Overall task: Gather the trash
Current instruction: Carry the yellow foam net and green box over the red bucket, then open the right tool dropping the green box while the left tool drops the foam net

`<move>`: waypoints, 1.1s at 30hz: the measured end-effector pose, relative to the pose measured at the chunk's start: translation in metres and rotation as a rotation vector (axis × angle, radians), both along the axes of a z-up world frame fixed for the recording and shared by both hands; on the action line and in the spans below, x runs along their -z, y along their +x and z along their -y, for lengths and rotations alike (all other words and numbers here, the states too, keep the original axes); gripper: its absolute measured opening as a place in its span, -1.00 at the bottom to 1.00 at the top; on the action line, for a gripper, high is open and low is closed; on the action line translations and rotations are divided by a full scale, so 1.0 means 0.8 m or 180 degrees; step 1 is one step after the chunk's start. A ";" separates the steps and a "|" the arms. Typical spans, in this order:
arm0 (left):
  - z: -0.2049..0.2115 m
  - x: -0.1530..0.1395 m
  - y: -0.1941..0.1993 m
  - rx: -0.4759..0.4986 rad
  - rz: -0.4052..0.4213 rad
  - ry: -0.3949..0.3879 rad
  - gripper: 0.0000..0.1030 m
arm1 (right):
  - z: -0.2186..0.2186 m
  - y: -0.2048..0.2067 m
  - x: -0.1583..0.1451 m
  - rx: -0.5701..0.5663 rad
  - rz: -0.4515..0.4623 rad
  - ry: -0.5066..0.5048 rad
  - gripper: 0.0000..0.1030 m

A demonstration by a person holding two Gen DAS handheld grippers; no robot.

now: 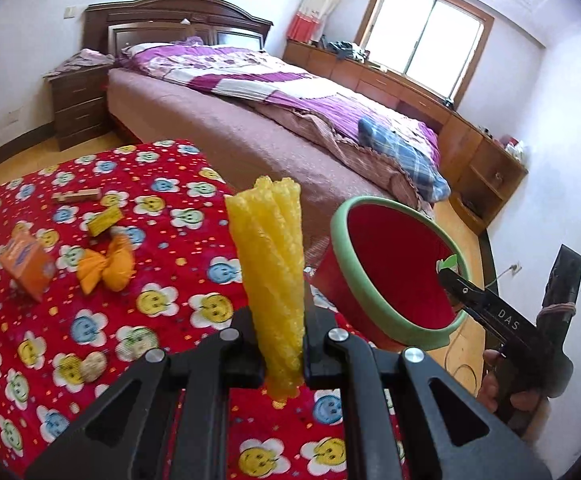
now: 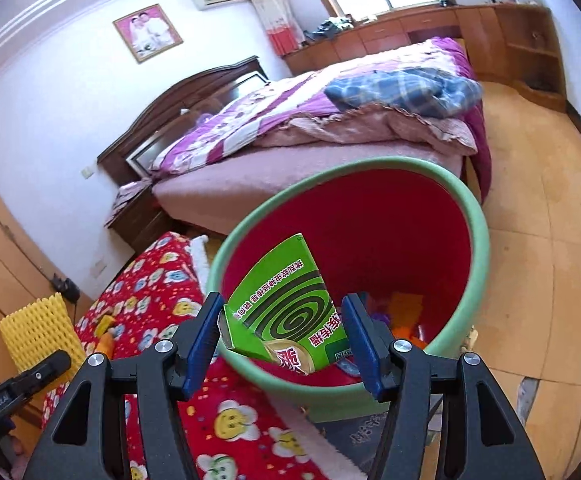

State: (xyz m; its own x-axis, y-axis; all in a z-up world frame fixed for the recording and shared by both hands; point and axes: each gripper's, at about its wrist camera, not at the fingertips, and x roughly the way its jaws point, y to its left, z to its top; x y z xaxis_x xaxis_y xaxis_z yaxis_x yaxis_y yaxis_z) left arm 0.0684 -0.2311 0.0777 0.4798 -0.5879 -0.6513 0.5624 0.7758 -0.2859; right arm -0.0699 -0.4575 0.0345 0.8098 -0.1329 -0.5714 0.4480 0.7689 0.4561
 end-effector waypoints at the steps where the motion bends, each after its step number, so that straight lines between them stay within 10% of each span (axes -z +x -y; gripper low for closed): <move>1: 0.004 0.001 0.001 0.0017 -0.0004 0.0008 -0.78 | 0.003 -0.001 0.002 0.0021 -0.0002 0.0014 0.22; 29: 0.163 0.026 0.002 0.0829 0.0024 0.0237 -0.78 | 0.047 -0.052 0.006 0.0406 0.0134 0.0056 0.24; 33: 0.176 0.027 -0.001 0.0873 0.0098 0.0300 -0.32 | 0.055 -0.056 0.011 0.0440 0.0111 0.0082 0.24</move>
State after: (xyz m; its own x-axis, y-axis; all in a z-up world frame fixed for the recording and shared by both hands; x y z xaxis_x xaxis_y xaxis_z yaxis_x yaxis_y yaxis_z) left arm 0.0674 -0.3722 0.0561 0.3316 -0.6359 -0.6969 0.7622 0.6159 -0.1993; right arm -0.1149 -0.5013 0.0254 0.8041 -0.2303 -0.5480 0.5325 0.6888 0.4919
